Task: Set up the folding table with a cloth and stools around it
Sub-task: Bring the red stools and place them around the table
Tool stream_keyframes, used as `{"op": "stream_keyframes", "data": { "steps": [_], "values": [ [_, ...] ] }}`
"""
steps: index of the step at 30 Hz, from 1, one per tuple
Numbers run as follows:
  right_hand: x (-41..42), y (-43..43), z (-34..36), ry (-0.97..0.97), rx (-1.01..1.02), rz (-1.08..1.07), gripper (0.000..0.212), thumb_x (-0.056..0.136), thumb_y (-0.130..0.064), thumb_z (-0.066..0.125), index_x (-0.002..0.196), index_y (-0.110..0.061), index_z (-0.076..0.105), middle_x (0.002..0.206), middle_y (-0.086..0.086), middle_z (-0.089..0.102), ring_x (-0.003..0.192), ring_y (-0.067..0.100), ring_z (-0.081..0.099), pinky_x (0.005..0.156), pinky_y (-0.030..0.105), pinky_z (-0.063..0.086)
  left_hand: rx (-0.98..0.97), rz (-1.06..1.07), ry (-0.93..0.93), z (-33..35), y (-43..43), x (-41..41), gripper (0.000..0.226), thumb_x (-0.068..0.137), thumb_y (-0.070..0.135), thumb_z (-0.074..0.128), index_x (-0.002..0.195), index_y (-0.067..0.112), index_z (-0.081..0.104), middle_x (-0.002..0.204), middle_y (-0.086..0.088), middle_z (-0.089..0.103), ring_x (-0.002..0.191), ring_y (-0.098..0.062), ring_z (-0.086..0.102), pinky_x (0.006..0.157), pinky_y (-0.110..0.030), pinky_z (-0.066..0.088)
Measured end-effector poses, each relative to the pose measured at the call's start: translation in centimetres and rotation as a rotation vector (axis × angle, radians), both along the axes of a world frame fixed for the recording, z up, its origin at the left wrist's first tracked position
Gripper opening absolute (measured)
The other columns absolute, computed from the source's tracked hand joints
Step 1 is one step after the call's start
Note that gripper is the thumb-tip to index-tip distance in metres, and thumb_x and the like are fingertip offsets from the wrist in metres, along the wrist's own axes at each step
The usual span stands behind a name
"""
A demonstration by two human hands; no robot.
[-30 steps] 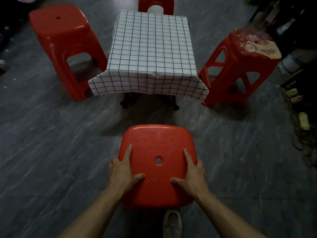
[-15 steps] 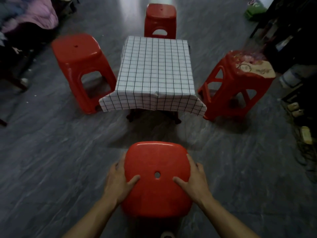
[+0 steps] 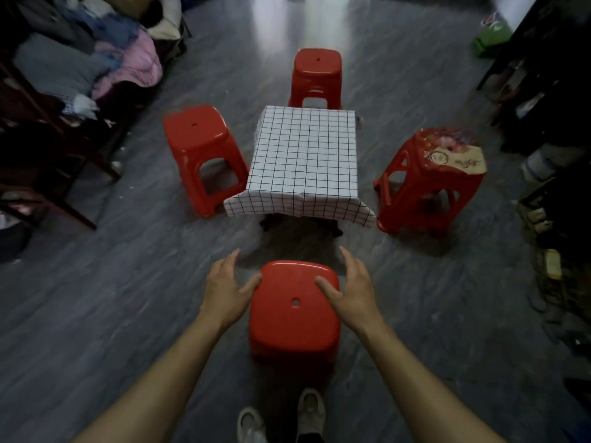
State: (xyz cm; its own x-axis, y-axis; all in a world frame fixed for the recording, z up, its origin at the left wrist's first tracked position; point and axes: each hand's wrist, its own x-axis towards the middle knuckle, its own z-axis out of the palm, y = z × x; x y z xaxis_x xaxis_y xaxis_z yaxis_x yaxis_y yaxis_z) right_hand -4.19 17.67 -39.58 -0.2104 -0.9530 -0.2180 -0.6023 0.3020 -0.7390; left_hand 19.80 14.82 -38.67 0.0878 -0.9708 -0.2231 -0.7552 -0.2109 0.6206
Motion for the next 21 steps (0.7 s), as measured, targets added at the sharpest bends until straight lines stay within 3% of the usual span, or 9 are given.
{"op": "stream_keyframes", "data": {
  "steps": [4, 11, 15, 21],
  "values": [
    [0.1, 1.6, 4.8, -0.016, -0.05, 0.018, 0.084, 0.083, -0.043, 0.075, 0.151, -0.017, 0.034, 0.15, 0.01, 0.04, 0.14, 0.024, 0.038, 0.115, 0.038, 0.034, -0.048, 0.014, -0.003, 4.8, 1.5, -0.7, 0.073, 0.085, 0.038, 0.072, 0.145, 0.011, 0.042, 0.141, -0.017, 0.047, 0.131, -0.03, 0.043, 0.111, -0.039, 0.034],
    [-1.8, 1.5, 11.5, -0.004, -0.183, -0.023, 0.083, 0.082, -0.04, 0.075, 0.151, -0.017, 0.035, 0.152, 0.006, 0.039, 0.141, 0.019, 0.036, 0.115, 0.032, 0.031, -0.203, 0.017, 0.016, 12.3, -0.1, -0.9, 0.068, 0.084, 0.036, 0.073, 0.142, 0.014, 0.045, 0.137, -0.016, 0.049, 0.128, -0.029, 0.046, 0.107, -0.039, 0.037],
    [-2.6, 0.7, 13.8, -0.013, -0.264, -0.056, 0.082, 0.081, -0.041, 0.076, 0.149, -0.019, 0.037, 0.145, 0.006, 0.045, 0.133, 0.02, 0.045, 0.111, 0.044, 0.041, -0.307, 0.028, 0.032, 14.6, -0.7, -1.3, 0.063, 0.084, 0.037, 0.073, 0.138, 0.012, 0.05, 0.132, -0.016, 0.054, 0.123, -0.029, 0.05, 0.104, -0.039, 0.041],
    [-1.9, 0.0, 16.3, -0.036, -0.36, -0.044, 0.08, 0.082, -0.042, 0.075, 0.149, -0.021, 0.037, 0.145, 0.005, 0.044, 0.133, 0.019, 0.045, 0.109, 0.045, 0.043, -0.351, -0.002, 0.035, 16.1, -0.7, -1.9, 0.063, 0.084, 0.04, 0.071, 0.138, 0.014, 0.05, 0.135, -0.014, 0.052, 0.123, -0.027, 0.051, 0.104, -0.037, 0.042]
  ]
}}
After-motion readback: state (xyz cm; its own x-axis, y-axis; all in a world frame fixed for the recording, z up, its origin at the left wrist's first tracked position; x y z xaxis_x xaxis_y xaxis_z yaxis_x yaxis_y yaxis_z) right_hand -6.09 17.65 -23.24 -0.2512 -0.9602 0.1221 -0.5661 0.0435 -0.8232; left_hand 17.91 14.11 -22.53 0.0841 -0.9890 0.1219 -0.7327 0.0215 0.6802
